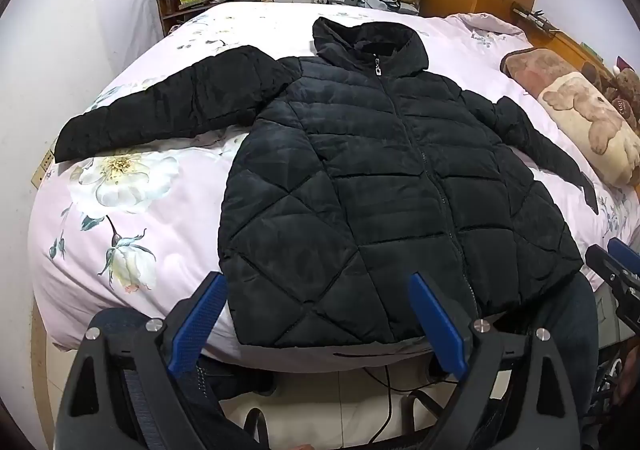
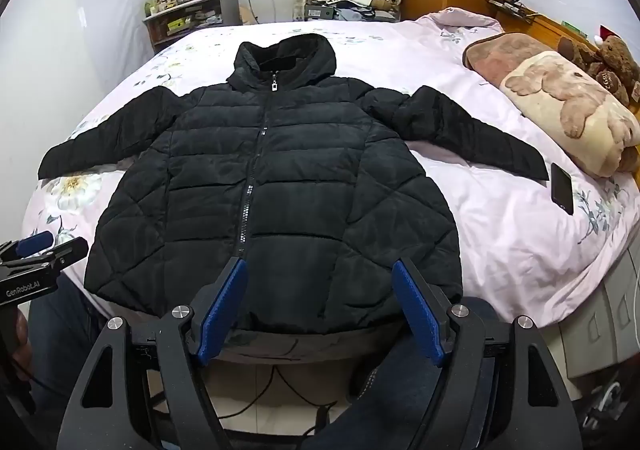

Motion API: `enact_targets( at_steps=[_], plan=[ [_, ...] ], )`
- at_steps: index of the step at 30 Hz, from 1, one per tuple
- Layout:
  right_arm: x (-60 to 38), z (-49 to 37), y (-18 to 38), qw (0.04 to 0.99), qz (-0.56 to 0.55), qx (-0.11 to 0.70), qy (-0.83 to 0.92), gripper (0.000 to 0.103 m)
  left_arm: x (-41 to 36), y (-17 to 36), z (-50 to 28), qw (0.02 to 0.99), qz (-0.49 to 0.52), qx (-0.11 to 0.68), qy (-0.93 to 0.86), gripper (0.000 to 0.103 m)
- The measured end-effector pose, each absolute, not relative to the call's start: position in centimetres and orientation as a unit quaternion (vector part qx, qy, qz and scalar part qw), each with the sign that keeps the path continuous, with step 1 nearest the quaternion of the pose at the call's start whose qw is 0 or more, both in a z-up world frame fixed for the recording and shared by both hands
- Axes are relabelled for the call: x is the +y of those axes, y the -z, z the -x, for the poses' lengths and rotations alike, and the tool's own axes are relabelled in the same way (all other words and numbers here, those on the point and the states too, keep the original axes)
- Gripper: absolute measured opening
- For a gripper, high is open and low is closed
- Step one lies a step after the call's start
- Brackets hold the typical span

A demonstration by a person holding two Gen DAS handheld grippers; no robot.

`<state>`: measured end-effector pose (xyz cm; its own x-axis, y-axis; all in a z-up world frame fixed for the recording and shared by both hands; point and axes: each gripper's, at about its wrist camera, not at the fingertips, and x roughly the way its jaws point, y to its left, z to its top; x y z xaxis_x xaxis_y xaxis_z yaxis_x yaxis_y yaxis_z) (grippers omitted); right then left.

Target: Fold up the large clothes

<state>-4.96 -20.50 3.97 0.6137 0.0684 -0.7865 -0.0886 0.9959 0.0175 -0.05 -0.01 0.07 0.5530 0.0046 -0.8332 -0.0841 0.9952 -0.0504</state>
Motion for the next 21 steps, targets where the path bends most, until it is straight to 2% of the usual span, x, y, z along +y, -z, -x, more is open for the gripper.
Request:
enact_targets(
  at_steps=[21],
  plan=[
    [-20.26,4.96,-3.93,0.897,0.016,0.44,-0.043,0.075,-0.07,-0.12,0.07,0.878,0.044,0.477,-0.02,0.093]
  ],
)
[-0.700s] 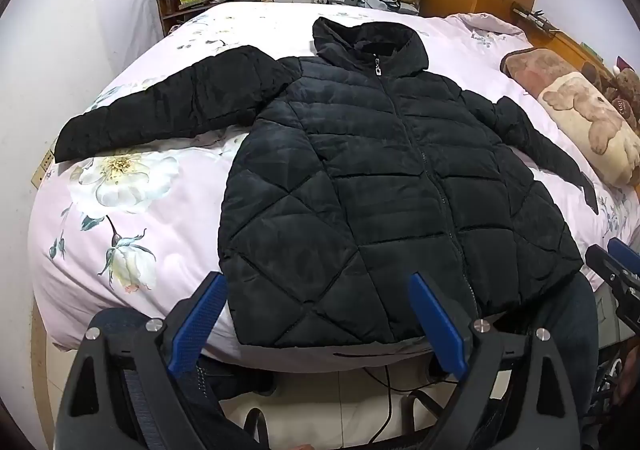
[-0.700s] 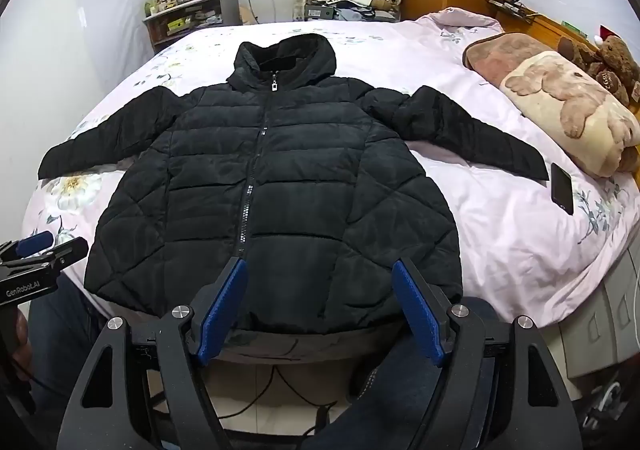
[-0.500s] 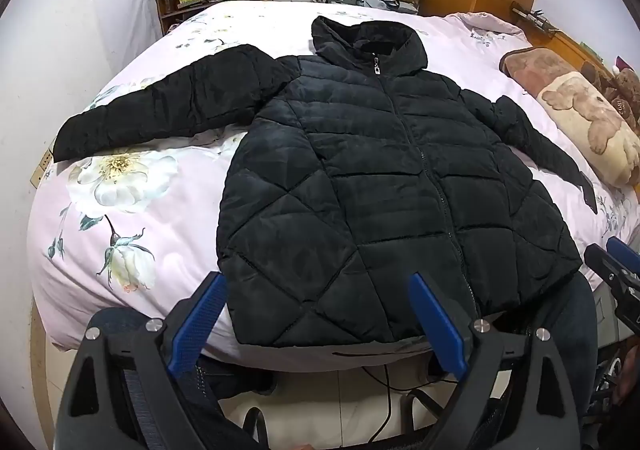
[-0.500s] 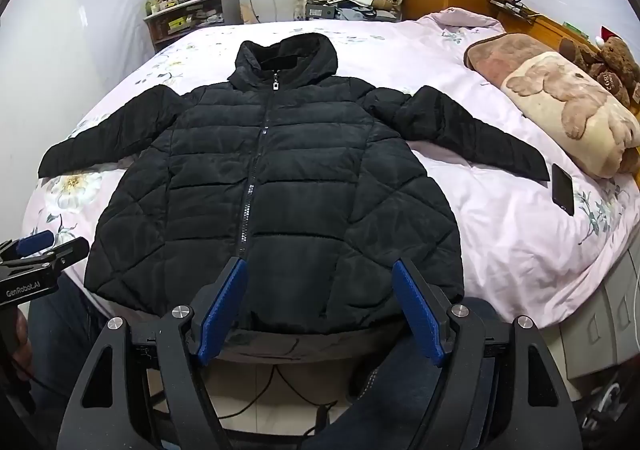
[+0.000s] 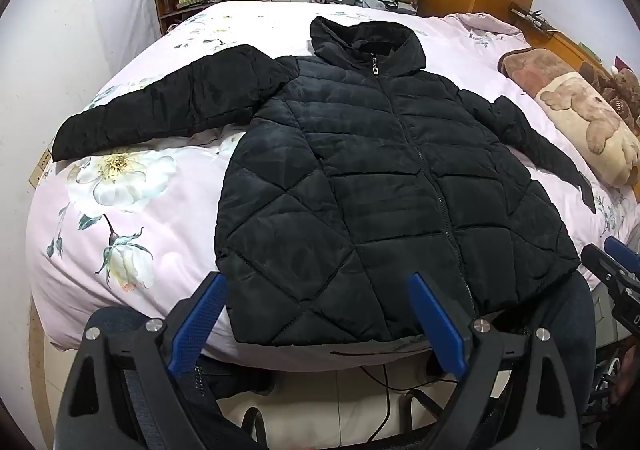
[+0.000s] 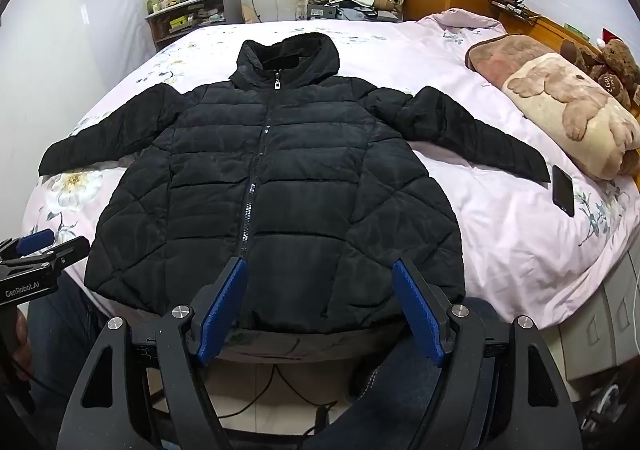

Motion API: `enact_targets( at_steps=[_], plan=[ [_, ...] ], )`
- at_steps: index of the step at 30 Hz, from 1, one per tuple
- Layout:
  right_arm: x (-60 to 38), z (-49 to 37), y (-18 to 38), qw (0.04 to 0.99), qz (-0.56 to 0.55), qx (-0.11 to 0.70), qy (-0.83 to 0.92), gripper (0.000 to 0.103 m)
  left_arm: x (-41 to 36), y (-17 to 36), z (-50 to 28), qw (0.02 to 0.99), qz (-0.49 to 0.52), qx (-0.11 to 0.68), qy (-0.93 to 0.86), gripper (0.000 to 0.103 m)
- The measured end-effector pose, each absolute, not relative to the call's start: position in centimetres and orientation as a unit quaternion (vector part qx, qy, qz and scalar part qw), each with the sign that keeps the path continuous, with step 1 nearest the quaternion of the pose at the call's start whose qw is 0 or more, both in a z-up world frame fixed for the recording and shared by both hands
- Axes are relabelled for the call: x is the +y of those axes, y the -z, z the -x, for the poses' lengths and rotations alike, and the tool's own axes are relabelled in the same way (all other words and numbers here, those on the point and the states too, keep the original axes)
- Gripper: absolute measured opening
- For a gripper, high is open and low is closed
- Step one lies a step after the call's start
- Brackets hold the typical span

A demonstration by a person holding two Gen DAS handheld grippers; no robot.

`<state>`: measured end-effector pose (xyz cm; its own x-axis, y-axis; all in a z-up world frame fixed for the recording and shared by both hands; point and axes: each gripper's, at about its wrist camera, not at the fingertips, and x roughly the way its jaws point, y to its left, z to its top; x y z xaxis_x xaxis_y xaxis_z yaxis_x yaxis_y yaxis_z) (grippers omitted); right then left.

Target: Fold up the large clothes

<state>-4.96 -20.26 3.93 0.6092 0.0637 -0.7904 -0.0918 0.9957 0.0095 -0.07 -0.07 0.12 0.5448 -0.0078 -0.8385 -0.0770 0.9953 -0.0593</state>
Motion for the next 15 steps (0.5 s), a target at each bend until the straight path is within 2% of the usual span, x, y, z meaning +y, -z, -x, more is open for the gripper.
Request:
enact_targets(
  at_steps=[15],
  plan=[
    [-20.03,4.99,-3.83,0.896,0.018,0.441,-0.044,0.075,-0.24,-0.18,0.1,0.878,0.046,0.477,-0.017,0.093]
  ],
)
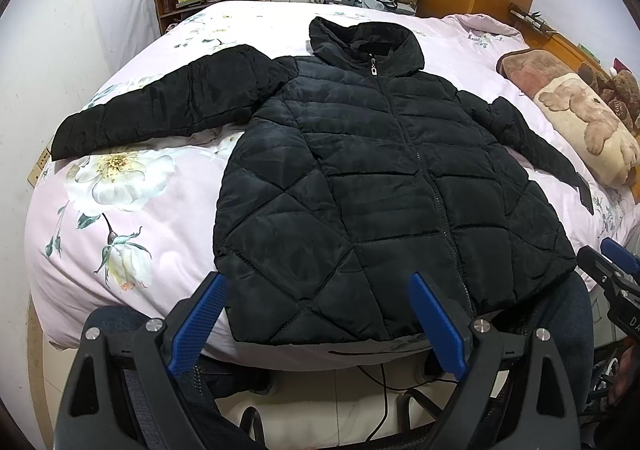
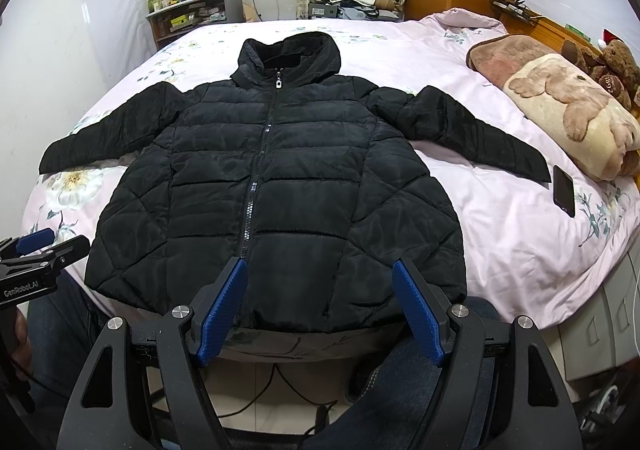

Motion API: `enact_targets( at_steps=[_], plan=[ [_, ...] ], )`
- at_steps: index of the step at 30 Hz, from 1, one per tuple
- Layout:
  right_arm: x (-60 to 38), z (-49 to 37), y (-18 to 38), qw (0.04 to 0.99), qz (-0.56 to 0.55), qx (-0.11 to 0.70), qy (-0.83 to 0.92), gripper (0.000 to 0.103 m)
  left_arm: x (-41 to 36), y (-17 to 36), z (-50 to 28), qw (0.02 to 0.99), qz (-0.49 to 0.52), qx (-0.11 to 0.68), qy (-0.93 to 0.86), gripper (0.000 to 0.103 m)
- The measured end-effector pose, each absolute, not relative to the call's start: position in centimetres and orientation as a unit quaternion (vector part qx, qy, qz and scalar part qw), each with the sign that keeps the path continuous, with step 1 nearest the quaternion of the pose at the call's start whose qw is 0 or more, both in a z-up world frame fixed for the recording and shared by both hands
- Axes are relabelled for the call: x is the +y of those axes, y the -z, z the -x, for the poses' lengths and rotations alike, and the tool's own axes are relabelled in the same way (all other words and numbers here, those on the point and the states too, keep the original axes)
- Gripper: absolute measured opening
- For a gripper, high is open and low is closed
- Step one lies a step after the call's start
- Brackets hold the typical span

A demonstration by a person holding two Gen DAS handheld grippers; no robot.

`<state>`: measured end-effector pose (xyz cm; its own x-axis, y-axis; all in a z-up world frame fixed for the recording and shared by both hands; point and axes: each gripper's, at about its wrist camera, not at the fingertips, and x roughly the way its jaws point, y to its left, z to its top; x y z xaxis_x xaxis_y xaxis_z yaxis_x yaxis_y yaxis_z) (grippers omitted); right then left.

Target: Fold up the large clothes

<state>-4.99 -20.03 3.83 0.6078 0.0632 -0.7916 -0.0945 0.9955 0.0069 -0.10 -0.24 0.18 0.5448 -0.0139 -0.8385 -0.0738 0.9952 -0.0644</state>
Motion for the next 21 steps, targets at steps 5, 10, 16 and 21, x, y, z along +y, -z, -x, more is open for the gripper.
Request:
enact_targets(
  at_steps=[5,10,16,21],
  plan=[
    [-20.04,4.99,-3.82,0.897,0.018,0.44,-0.043,0.075,-0.24,-0.21,0.11,0.878,0.046,0.477,-0.018,0.093],
    [-20.06,5.0,-3.84,0.896,0.018,0.441,-0.044,0.075,-0.46,-0.35,0.18,0.877,0.046,0.478,-0.017,0.093],
    [-20.04,5.01,-3.84,0.897,0.018,0.44,-0.043,0.075,-0.44,-0.34,0.18,0.877,0.047,0.477,-0.017,0.093],
    [-20.02,5.0,-3.81,0.896,0.018,0.441,-0.043,0.075,-0.41,-0.33,0.18,0.877,0.047,0.478,-0.017,0.093]
  ],
)
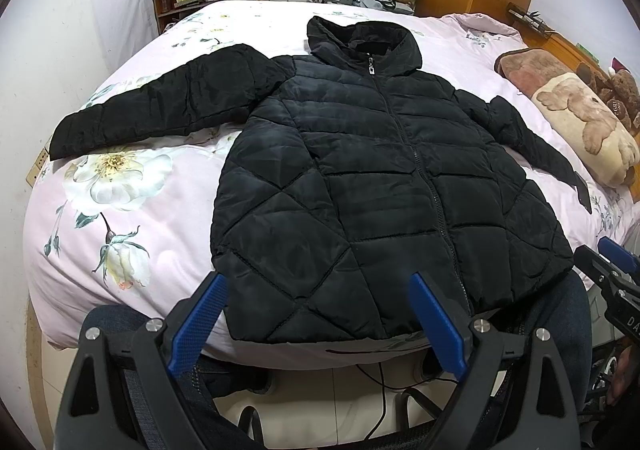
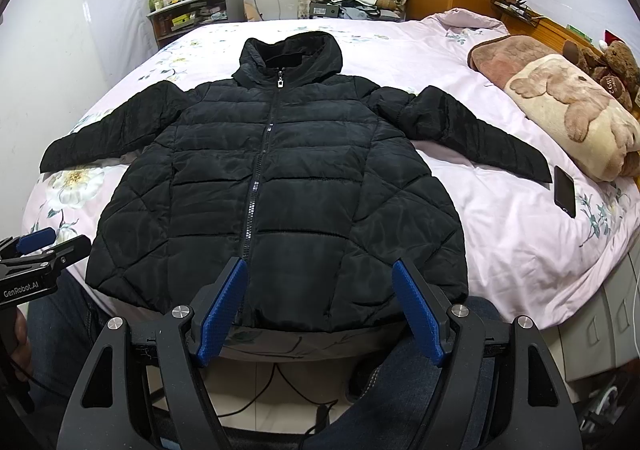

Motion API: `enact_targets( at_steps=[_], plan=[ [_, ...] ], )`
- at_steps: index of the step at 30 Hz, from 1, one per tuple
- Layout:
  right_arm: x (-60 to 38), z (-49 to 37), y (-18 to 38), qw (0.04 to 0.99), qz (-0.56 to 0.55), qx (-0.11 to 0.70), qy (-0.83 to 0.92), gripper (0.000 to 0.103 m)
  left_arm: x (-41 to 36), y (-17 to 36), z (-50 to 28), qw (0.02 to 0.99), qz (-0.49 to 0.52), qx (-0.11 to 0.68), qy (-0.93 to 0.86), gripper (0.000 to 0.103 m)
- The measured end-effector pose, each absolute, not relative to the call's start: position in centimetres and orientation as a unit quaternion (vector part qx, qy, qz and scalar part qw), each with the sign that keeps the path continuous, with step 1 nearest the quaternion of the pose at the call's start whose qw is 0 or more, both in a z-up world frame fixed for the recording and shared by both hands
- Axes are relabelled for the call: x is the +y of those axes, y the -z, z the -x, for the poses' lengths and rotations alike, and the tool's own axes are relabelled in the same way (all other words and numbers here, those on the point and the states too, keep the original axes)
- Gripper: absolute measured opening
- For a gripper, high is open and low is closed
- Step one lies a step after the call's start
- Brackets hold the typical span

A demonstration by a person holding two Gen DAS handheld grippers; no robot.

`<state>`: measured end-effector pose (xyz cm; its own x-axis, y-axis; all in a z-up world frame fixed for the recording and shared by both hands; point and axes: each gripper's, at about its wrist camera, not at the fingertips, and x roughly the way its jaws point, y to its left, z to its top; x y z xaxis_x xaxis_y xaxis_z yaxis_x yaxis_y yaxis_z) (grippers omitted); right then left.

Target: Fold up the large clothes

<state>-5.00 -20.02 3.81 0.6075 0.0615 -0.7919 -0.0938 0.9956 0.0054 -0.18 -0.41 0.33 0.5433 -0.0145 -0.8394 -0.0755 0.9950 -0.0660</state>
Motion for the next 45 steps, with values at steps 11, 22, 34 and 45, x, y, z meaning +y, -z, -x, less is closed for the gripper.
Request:
enact_targets(
  at_steps=[11,22,34,45],
  plan=[
    [-19.9,5.0,-3.8,0.896,0.019,0.441,-0.044,0.075,-0.3,-0.3,0.2,0.877,0.048,0.478,-0.017,0.093],
    [-19.9,5.0,-3.8,0.896,0.019,0.441,-0.043,0.075,-0.4,-0.3,0.2,0.877,0.048,0.478,-0.017,0.093],
    [-19.9,4.9,-3.7,0.896,0.021,0.442,-0.044,0.075,-0.8,-0.5,0.1,0.879,0.049,0.475,-0.022,0.093],
    [-18.8,3.6,-3.1,0.896,0.026,0.441,-0.049,0.075,0.1,0.2,-1.7,0.879,0.051,0.474,-0.02,0.093]
  ],
)
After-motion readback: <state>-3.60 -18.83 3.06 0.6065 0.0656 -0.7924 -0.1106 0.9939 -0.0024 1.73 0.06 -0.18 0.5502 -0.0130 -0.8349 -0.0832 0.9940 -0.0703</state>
